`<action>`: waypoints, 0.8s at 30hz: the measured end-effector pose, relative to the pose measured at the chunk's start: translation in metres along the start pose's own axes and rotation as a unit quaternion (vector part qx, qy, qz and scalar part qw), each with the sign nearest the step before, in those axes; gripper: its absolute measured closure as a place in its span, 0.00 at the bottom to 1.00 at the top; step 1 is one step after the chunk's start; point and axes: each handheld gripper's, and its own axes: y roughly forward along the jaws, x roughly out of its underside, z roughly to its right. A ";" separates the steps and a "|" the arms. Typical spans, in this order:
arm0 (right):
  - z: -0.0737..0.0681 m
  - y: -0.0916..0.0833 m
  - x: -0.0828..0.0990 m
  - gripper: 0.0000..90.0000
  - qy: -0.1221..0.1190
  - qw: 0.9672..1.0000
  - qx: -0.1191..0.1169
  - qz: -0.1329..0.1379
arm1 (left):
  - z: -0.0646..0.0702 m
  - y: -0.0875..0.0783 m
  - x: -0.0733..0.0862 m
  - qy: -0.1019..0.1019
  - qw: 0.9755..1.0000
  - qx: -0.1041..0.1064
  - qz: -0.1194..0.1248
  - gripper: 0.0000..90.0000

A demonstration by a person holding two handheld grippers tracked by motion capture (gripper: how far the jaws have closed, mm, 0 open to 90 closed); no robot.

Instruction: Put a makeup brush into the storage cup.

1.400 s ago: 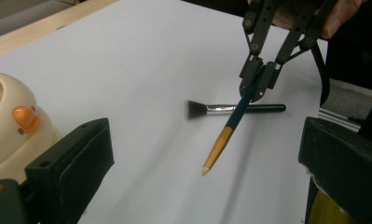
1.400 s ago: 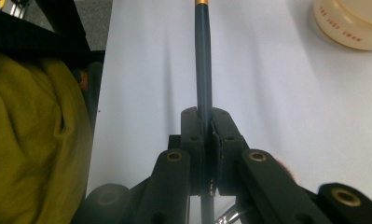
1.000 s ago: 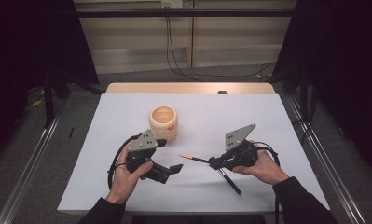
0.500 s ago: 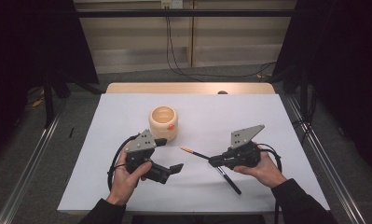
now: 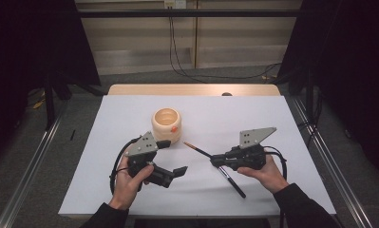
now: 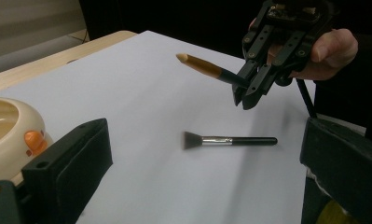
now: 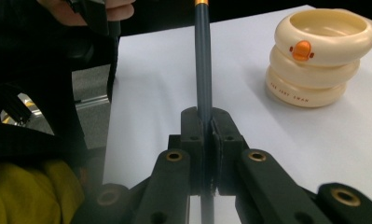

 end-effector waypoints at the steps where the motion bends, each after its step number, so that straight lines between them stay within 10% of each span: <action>1: 0.000 0.000 0.000 0.94 0.001 1.000 -0.004 0.005 | 0.000 0.000 0.000 0.001 1.000 0.000 0.000 0.02; 24: -0.005 0.001 -0.001 0.94 0.010 0.996 -0.013 0.084 | 0.004 0.002 -0.002 -0.010 1.000 0.010 0.019 0.02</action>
